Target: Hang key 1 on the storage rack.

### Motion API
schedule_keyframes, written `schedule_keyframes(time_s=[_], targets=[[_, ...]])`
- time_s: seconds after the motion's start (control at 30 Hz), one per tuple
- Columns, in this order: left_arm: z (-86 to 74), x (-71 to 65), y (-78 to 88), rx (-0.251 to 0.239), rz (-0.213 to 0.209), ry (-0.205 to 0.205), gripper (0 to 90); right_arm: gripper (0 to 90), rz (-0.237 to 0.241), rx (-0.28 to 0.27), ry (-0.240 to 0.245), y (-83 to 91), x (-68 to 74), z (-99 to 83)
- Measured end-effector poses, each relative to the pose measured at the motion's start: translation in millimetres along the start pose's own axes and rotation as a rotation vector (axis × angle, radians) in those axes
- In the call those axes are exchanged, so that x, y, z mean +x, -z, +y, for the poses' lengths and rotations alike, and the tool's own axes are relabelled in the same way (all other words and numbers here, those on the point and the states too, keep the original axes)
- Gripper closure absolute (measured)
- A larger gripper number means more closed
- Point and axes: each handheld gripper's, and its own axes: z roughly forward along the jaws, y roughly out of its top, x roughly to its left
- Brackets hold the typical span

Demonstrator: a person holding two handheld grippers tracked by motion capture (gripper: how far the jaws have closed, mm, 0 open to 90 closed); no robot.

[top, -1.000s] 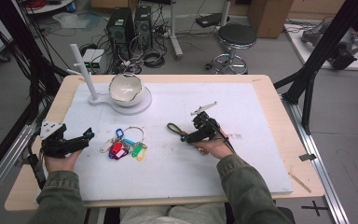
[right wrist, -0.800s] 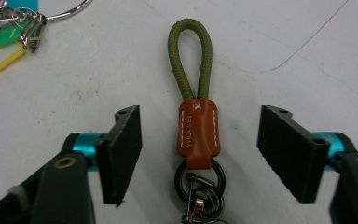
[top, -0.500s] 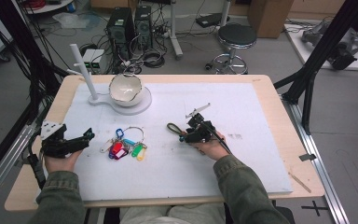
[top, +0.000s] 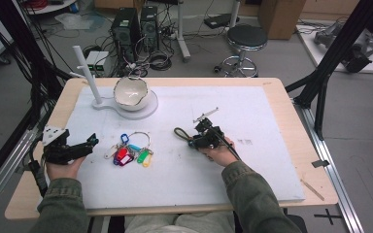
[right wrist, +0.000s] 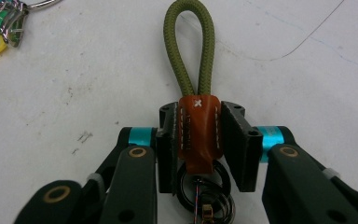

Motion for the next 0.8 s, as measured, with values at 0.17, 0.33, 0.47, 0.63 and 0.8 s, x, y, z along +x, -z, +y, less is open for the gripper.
schedule_keyframes(time_s=[0.17,0.33,0.47,0.63,0.8], targets=[[-0.1,-0.1,0.1,0.001,-0.001,-0.001,1.7,74.0,0.003,-0.008,-0.004,2.3,0.3,0.2],[-0.1,0.2,0.0,0.005,-0.001,-0.002,1.7,75.4,0.033,0.0,-0.017,5.7,-2.2,-0.5],[0.0,0.0,0.0,0.002,-0.001,-0.001,1.7,75.4,0.037,-0.025,-0.027,11.1,-3.5,-0.2],[0.0,-0.3,0.0,0.001,-0.001,-0.002,1.7,75.4,0.019,-0.04,-0.045,19.4,-5.5,0.3],[-0.1,-0.3,-0.1,-0.001,-0.003,0.001,1.7,75.4,0.03,-0.068,-0.082,27.5,-7.1,4.7]])
